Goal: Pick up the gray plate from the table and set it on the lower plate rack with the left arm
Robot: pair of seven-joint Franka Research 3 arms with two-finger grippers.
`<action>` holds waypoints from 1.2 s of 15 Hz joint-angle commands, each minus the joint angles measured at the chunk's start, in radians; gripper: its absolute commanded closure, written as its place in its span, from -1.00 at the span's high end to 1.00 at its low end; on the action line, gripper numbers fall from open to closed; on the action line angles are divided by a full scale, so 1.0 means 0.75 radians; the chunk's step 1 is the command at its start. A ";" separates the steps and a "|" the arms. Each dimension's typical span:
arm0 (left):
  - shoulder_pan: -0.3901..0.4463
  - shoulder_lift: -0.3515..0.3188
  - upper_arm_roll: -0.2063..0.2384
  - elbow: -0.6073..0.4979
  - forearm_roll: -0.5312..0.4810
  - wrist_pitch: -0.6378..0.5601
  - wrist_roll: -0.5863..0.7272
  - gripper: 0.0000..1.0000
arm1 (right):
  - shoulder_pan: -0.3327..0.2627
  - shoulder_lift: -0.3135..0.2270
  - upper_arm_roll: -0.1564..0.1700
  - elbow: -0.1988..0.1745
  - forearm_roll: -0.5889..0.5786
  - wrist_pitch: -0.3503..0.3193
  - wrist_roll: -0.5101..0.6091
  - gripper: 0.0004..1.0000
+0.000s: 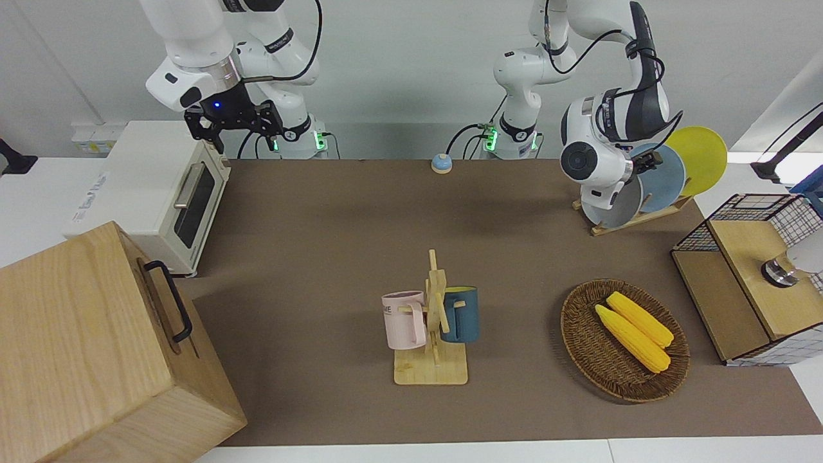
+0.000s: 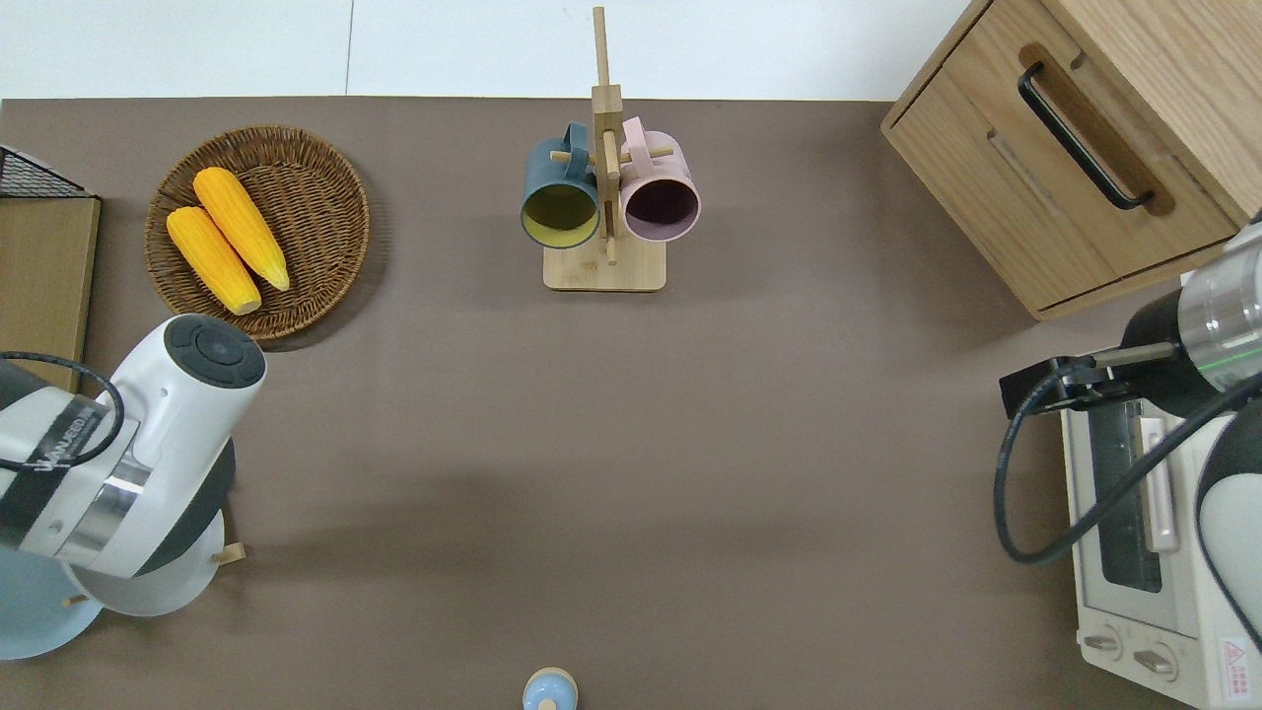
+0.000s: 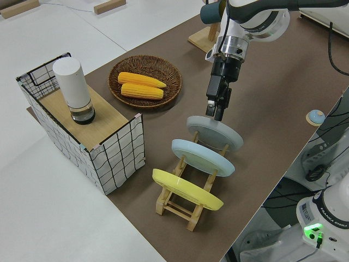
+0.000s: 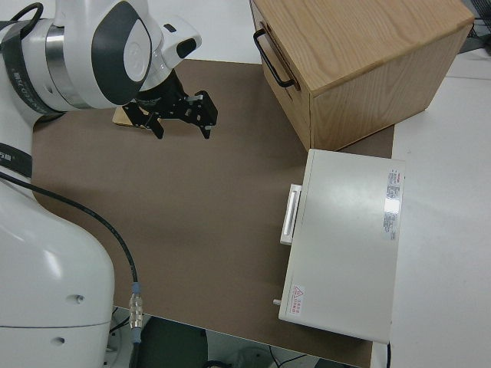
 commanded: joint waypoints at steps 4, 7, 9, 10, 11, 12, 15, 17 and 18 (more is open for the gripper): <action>0.008 -0.023 0.021 0.257 -0.312 -0.063 0.236 0.99 | -0.031 -0.003 0.026 0.010 -0.007 -0.014 0.016 0.97; 0.010 -0.023 0.032 0.355 -0.486 -0.063 0.283 0.99 | -0.031 -0.003 0.026 0.008 -0.009 -0.014 0.016 0.97; 0.012 -0.023 0.034 0.404 -0.608 -0.063 0.301 0.99 | -0.031 -0.003 0.026 0.010 -0.009 -0.014 0.016 0.97; 0.021 -0.023 0.032 0.433 -0.670 -0.061 0.307 0.99 | -0.031 -0.003 0.028 0.010 -0.009 -0.014 0.016 0.97; 0.029 -0.019 0.032 0.474 -0.743 -0.061 0.307 0.99 | -0.031 -0.005 0.028 0.008 -0.009 -0.014 0.016 0.97; 0.049 -0.019 0.030 0.515 -0.865 -0.061 0.309 0.99 | -0.031 -0.003 0.028 0.010 -0.009 -0.014 0.016 0.97; 0.098 -0.017 0.032 0.562 -1.040 -0.061 0.368 0.99 | -0.031 -0.003 0.026 0.010 -0.009 -0.014 0.016 0.97; 0.117 -0.017 0.032 0.582 -1.102 -0.061 0.442 0.99 | -0.031 -0.003 0.026 0.008 -0.009 -0.014 0.016 0.97; 0.119 -0.019 0.030 0.585 -1.100 -0.061 0.497 0.99 | -0.031 -0.003 0.028 0.010 -0.009 -0.014 0.016 0.97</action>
